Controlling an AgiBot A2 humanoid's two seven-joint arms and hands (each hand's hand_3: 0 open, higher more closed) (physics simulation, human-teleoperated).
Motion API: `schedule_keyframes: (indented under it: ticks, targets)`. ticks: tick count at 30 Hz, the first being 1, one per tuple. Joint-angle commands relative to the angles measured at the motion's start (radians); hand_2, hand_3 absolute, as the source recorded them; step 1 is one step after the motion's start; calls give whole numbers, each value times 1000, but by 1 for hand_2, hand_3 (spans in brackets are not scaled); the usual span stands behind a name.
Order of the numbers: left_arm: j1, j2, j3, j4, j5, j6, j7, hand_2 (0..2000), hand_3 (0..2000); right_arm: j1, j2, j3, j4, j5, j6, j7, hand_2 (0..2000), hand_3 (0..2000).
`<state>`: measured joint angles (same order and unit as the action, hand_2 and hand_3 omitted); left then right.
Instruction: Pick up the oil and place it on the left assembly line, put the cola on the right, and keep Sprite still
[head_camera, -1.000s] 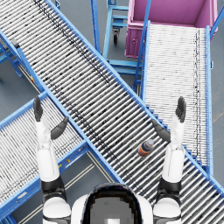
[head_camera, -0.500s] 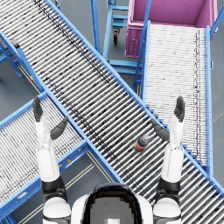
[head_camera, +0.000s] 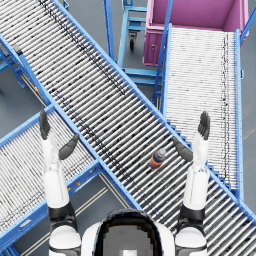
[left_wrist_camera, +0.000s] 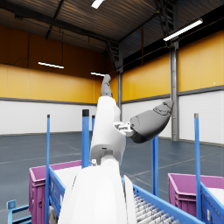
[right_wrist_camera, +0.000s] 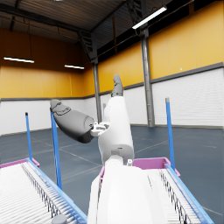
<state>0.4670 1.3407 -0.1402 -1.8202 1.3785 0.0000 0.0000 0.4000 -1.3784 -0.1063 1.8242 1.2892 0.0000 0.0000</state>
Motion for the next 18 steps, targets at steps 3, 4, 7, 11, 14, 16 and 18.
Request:
schedule_keyframes:
  ticks: [3, 4, 7, 11, 14, 16, 18]
  targets:
    - [-3, 2, 5, 2, 0, 0, 0, 0, 0, -82, -7, 35, 27, 0, 0, 0, 0, 0]
    - [-4, 3, 6, 3, 0, 0, 0, 0, 0, -107, -8, 46, 30, 0, 0, 0, 0, 0]
    - [8, 3, 6, -4, 0, 0, 0, 0, 0, -155, -8, 83, 27, 0, 0, 0, 0, 0]
    - [-3, 7, 16, 2, 0, 0, 0, 0, 0, -217, 0, 160, 34, 0, 0, 0, 0, 0]
    - [1, 9, 29, 6, 0, 0, 0, 0, 0, -242, 3, 205, -22, 0, 0, 0, 0, 0]
    - [4, 10, 33, 10, 0, 0, 0, 0, 0, -251, 3, 231, -60, 0, 0, 0, 0, 0]
    - [-8, 13, 30, 10, 0, 0, 0, 0, 0, -251, -1, 243, -119, 0, 0, 0, 0, 0]
